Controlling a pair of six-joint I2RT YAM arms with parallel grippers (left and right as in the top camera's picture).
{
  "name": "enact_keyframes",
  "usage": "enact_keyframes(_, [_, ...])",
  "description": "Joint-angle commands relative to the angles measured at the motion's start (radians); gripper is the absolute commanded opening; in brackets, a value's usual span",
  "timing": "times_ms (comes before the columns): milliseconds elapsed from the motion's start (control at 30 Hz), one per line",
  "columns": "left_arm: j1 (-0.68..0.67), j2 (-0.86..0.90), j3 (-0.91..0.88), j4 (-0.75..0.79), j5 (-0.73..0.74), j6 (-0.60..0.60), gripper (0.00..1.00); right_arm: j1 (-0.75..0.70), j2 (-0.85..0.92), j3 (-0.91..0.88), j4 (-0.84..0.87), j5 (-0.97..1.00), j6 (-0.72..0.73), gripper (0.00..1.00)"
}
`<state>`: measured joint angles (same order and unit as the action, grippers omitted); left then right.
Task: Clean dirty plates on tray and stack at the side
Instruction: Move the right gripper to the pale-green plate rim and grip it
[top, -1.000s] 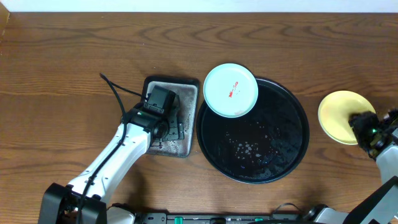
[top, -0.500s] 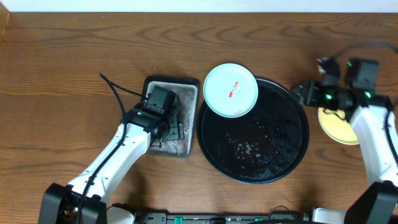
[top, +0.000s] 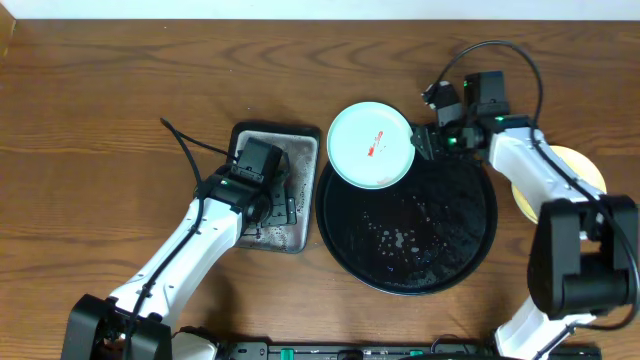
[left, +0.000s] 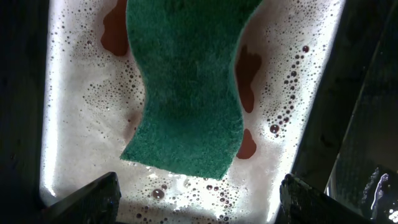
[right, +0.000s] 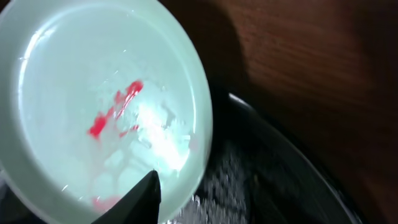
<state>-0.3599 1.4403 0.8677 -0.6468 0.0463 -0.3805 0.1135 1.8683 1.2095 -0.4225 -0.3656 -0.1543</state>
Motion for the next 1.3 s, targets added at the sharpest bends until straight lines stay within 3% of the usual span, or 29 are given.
enact_keyframes(0, [0.005, 0.010, 0.020, 0.000, -0.008, 0.002, 0.83, 0.008, 0.045, 0.004, 0.049, 0.010, 0.074, 0.41])
enact_keyframes(267, [0.005, 0.010, 0.020, 0.000, -0.008, 0.002, 0.83, 0.010, 0.109, 0.004, 0.075, 0.010, 0.109, 0.40])
enact_keyframes(467, [0.005, 0.010, 0.020, 0.000, -0.008, 0.002, 0.83, 0.021, 0.114, 0.004, 0.076, 0.005, 0.110, 0.23])
enact_keyframes(733, [0.005, 0.010, 0.020, 0.000, -0.008, 0.002, 0.83, 0.026, 0.114, -0.009, 0.039, 0.006, 0.116, 0.25])
enact_keyframes(1033, [0.005, 0.010, 0.020, 0.000, -0.008, 0.002, 0.83, 0.026, 0.114, -0.023, 0.042, -0.020, 0.116, 0.01])
enact_keyframes(1200, [0.005, 0.010, 0.020, 0.000, -0.008, 0.002, 0.84, 0.016, 0.060, -0.021, -0.060, -0.020, 0.116, 0.01])
enact_keyframes(1267, [0.005, 0.010, 0.020, 0.013, -0.009, 0.003, 0.91, 0.004, -0.008, -0.021, -0.166, -0.020, 0.116, 0.01])
